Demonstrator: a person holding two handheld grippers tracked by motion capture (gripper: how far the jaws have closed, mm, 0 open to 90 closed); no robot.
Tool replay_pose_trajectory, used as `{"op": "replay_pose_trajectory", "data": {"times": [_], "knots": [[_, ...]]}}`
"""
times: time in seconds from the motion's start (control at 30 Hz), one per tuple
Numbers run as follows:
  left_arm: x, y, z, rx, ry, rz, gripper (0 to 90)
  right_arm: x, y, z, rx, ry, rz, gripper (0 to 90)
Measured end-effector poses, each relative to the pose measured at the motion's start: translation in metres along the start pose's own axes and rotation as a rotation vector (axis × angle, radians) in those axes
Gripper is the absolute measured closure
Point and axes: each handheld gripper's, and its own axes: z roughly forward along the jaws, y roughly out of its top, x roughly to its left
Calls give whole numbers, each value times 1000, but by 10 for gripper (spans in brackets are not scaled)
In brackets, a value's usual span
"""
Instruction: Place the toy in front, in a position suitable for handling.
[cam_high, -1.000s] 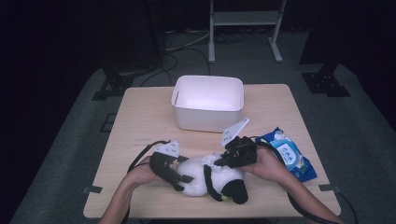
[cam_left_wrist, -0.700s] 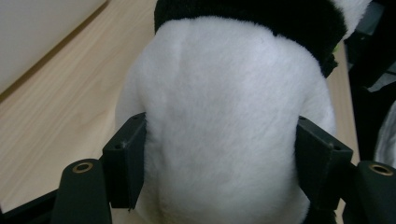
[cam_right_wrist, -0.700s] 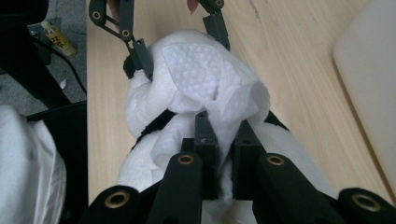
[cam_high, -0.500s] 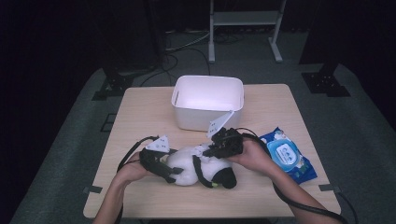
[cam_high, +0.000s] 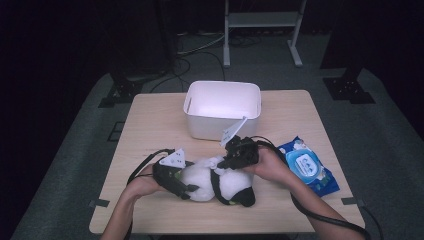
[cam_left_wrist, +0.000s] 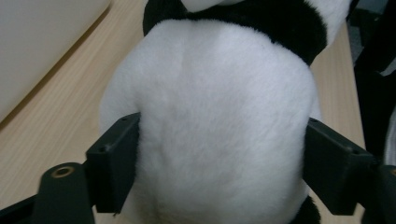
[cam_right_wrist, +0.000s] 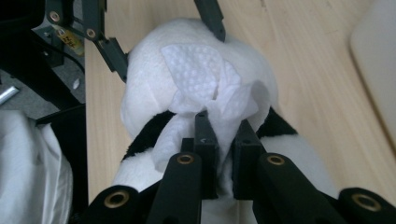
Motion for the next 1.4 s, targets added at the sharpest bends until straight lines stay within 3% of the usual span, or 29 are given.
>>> {"op": "replay_pose_trajectory", "data": {"times": [0.13, 0.23, 0.3, 0.47, 0.67, 0.77, 0.83, 0.97, 1.23, 1.4], "knots": [[-1, 3, -2, -7, -22, 7, 148, 4, -9, -1, 9, 8, 3, 830], [1, 5, -10, -79, -69, -60, 140, 10, -15, -1, 27, 25, -5, 830], [3, 4, -14, -70, -51, -79, 139, 14, -20, -2, 20, 19, -10, 829], [5, -4, -6, -50, -72, -111, 100, 18, -24, -3, 7, 18, -8, 829], [3, -5, 0, -41, -75, -100, 103, 24, -10, 3, -31, 22, -35, 829], [0, -3, 0, -5, -57, -80, 105, 30, 0, 14, -15, 21, -75, 830], [0, -5, -1, -11, -55, -78, 106, 32, 3, 16, -11, 23, -89, 829], [1, -7, -1, -25, -58, -84, 106, 32, -2, 8, -2, -9, -95, 829], [0, -7, -1, -28, -53, -79, 105, 25, -30, -21, -51, -47, -22, 829], [-1, -7, -1, -31, -52, -79, 105, 24, -42, -33, -66, -65, -6, 829]]}}
